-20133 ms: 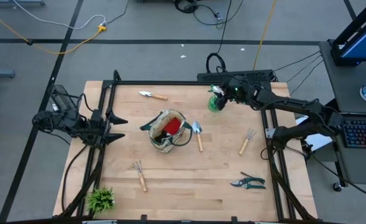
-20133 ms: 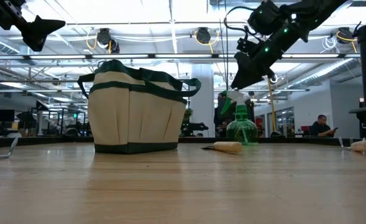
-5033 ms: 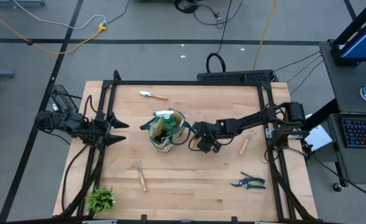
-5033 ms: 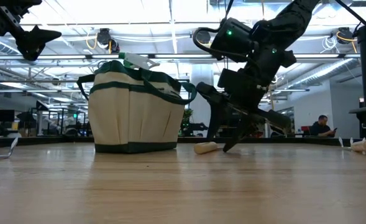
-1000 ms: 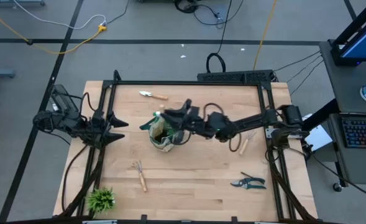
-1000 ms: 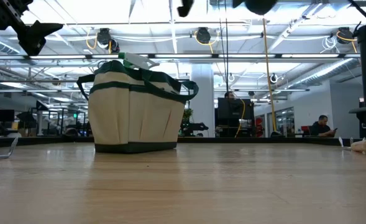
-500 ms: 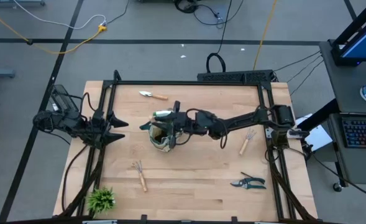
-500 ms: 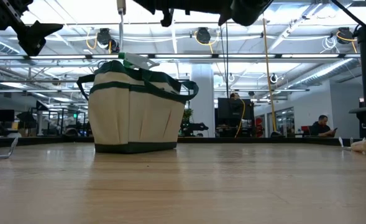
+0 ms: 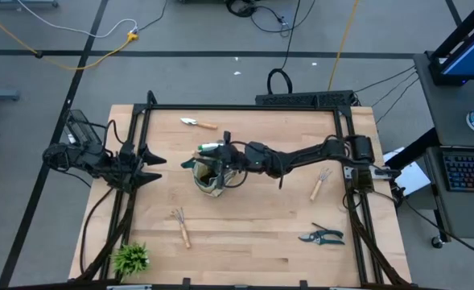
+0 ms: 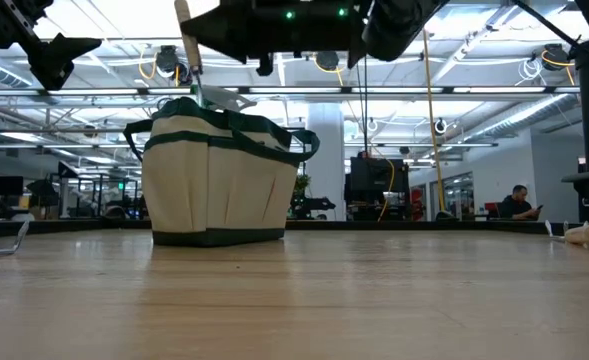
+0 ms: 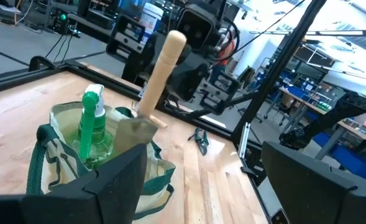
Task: Pick & Place Garden tools in Gardening bag
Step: Put the brown bottom trowel into the green gardening bag, then put the brown right hand rake into the green gardening bag
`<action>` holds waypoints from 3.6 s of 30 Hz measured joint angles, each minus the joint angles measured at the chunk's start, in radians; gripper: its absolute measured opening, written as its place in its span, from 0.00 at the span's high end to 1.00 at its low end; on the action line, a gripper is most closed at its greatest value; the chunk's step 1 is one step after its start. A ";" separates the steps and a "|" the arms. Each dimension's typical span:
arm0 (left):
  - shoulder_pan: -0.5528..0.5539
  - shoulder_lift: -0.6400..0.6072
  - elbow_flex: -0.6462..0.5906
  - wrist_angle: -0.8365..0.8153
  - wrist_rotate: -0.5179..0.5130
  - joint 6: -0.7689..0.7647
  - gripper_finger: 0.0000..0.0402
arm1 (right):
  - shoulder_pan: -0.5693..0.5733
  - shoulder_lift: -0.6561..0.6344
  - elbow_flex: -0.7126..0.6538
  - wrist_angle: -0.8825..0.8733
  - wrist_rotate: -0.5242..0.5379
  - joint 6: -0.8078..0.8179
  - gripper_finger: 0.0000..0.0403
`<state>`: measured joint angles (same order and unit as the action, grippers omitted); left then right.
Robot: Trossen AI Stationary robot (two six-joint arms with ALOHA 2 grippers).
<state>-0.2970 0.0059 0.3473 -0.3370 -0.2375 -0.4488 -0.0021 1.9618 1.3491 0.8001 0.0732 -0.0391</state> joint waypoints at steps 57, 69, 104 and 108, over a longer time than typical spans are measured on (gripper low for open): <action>0.000 0.000 0.000 -0.002 0.001 0.026 0.19 | -0.016 0.099 0.000 0.012 0.004 0.078 0.64; 0.000 0.000 0.000 -0.002 0.001 0.018 0.19 | -0.015 0.040 -0.002 0.034 0.005 0.014 0.53; 0.000 0.000 0.000 -0.002 0.004 -0.006 0.19 | 0.064 -0.492 -0.001 -1.153 0.209 -0.061 0.98; 0.000 0.000 0.000 -0.002 0.004 -0.008 0.19 | 0.072 -0.522 -0.001 -1.249 0.161 -0.083 0.98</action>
<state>-0.2972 0.0063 0.3473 -0.3392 -0.2337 -0.4568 0.0696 1.4402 1.3479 -0.4492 0.2338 -0.1221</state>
